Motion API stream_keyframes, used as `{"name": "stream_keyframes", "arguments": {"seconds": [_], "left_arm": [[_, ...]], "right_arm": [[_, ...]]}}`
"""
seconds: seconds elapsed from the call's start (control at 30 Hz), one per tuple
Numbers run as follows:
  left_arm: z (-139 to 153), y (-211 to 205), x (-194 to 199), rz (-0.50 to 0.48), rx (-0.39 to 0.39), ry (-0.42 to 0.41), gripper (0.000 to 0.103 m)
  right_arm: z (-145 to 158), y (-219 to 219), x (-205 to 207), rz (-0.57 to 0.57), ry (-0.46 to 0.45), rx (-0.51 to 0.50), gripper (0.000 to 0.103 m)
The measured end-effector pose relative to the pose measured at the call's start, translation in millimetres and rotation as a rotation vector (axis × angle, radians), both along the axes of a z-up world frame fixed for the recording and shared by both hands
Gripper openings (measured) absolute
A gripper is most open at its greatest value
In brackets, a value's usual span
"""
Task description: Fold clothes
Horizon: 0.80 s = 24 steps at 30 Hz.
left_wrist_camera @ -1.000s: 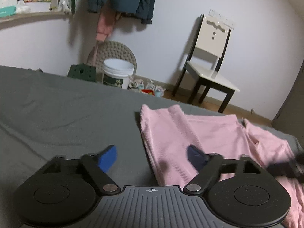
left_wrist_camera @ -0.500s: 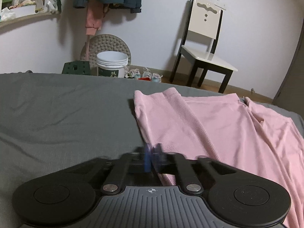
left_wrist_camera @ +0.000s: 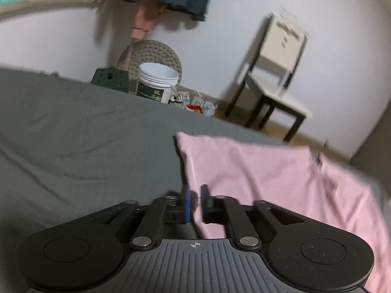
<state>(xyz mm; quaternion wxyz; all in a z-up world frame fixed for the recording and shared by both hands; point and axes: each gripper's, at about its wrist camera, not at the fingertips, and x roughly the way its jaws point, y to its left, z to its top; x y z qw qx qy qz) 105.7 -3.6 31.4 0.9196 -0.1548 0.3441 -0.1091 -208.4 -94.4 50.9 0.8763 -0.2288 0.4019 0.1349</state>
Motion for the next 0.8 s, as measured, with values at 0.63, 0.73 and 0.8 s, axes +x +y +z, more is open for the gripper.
{"name": "stream_keyframes", "arguments": {"seconds": [0.63,0.73,0.8], "left_arm": [[-1.5,-9.6,22.4,0.004,0.105,0.01,0.07],[10.9,-6.6,20.1,0.059,0.307,-0.008,0.07],[24.9,4.2,15.6,0.065,0.453,-0.062,0.07]], "right_arm": [[13.9,-17.1,7.8,-0.025,0.032,0.008,0.046],[1.7,-13.7,9.4,-0.025,0.003,-0.064,0.046],[-5.9,-2.8,5.2,0.034,-0.004,-0.091,0.046]]}}
